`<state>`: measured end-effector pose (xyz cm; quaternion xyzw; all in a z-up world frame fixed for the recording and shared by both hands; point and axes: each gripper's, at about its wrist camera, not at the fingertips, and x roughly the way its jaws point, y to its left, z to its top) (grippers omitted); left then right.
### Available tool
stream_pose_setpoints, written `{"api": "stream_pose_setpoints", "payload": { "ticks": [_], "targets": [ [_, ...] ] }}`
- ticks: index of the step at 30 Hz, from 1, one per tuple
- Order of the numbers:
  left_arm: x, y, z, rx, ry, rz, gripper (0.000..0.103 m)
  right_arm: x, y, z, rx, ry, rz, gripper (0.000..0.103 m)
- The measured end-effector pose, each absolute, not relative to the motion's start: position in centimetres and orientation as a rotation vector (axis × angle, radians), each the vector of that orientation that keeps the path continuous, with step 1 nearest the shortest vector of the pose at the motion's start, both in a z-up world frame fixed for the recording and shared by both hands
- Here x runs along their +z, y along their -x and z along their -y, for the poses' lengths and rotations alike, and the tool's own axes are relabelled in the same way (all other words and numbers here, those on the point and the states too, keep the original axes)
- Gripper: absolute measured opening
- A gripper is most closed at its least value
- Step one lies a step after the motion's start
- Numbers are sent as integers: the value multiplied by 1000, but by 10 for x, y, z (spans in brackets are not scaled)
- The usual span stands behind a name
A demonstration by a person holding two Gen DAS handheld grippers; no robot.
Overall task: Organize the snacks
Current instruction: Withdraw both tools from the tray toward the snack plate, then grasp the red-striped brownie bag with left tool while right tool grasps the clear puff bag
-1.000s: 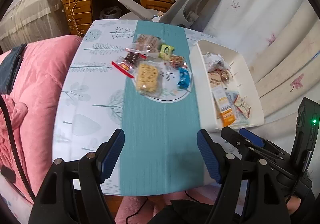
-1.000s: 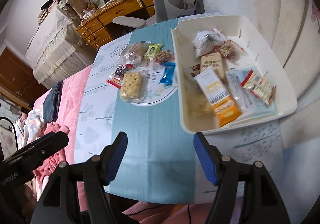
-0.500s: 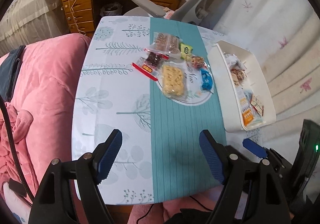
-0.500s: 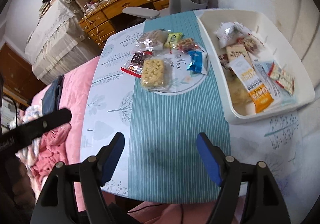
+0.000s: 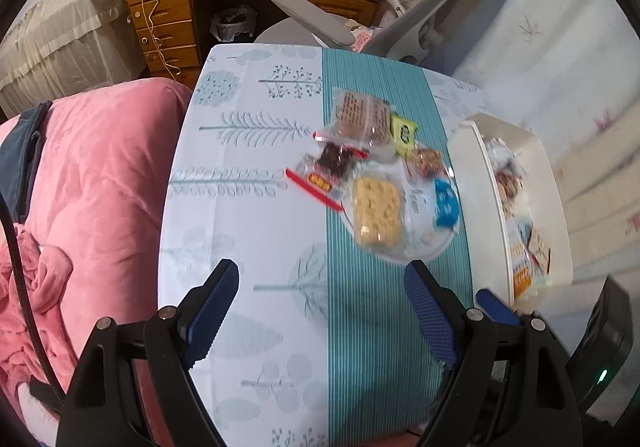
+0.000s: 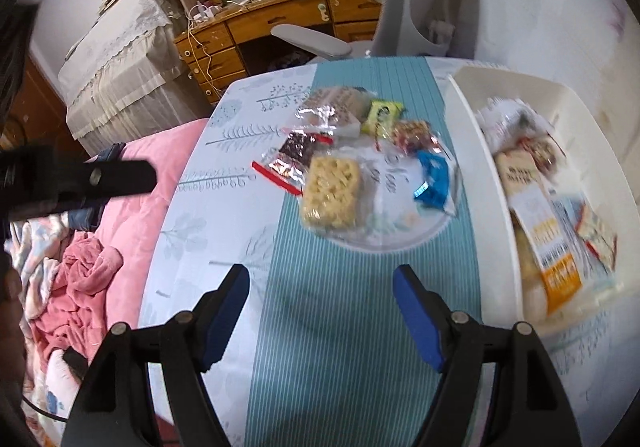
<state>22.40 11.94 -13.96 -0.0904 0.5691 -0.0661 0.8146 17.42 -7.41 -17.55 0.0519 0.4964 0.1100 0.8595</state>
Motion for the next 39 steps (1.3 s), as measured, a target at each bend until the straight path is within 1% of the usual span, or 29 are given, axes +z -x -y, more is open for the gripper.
{"api": "stream_pose_setpoints", "payload": {
  "ticks": [6,15,32,39],
  "targets": [
    [-163,-273,-116,-147,166,-1238,84,-195,-202,62,247,-117,-1007,75],
    [-210,-340,-90,-190,128,-1305,84,-234,-239,49,237,-95,-1023,75],
    [-297,-392,-65,-179,121,-1440,84,-268,-266,42,176,-47,-1016,75],
    [-309,-399,-65,-164,121,-1435,84,-276,-274,46,171,-47,-1036,75]
  ]
}}
